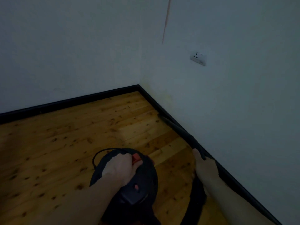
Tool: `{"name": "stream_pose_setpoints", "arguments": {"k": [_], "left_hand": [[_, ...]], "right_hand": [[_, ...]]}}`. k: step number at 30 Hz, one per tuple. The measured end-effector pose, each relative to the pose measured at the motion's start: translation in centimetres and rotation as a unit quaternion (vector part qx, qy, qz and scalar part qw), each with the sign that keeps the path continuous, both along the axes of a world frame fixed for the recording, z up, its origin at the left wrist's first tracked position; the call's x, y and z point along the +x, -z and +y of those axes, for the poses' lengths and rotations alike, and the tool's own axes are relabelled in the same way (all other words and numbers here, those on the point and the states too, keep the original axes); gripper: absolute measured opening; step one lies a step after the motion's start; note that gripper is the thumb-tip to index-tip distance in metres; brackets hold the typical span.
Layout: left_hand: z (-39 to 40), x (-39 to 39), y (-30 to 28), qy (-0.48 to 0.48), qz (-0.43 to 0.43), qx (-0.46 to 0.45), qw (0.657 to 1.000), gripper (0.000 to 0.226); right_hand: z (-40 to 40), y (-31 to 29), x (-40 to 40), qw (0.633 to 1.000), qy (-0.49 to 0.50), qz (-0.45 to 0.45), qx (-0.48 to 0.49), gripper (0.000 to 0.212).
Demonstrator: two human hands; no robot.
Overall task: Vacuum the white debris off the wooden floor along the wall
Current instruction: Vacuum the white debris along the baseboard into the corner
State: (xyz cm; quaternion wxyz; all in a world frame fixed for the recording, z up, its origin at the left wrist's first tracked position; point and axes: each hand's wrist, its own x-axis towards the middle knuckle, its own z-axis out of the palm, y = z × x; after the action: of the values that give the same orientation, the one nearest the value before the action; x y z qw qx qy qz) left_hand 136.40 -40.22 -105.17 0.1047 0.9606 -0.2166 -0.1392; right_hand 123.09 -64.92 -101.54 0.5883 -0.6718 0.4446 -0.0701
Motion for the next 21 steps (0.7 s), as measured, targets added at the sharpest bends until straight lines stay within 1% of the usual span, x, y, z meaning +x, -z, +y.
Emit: {"name": "stream_pose_setpoints", "arguments": {"k": [5, 8, 11, 15, 18, 21], "left_hand": [[0.0, -3.9, 0.0, 0.013, 0.003, -0.008, 1.0, 0.056], [-0.2, -5.9, 0.1, 0.011, 0.003, -0.005, 1.0, 0.055], [-0.3, -7.5, 0.2, 0.015, -0.003, -0.008, 1.0, 0.055], [-0.1, -9.1, -0.1, 0.014, -0.006, -0.019, 1.0, 0.052], [0.2, -10.5, -0.1, 0.021, 0.009, -0.019, 1.0, 0.05], [0.5, -12.4, -0.1, 0.029, 0.018, -0.011, 0.999, 0.05]], "right_hand": [[0.4, 0.2, -3.7, 1.0, 0.006, 0.009, -0.003, 0.052], [0.6, -0.2, -5.7, 1.0, 0.004, 0.014, -0.02, 0.051], [0.9, -0.5, -7.6, 1.0, 0.008, 0.014, -0.014, 0.053], [1.5, -0.8, -10.1, 0.999, 0.017, 0.019, -0.022, 0.048], [1.7, -0.9, -12.0, 0.999, 0.021, 0.018, -0.021, 0.05], [2.1, -0.8, -14.0, 1.0, 0.015, 0.024, -0.007, 0.056]]}}
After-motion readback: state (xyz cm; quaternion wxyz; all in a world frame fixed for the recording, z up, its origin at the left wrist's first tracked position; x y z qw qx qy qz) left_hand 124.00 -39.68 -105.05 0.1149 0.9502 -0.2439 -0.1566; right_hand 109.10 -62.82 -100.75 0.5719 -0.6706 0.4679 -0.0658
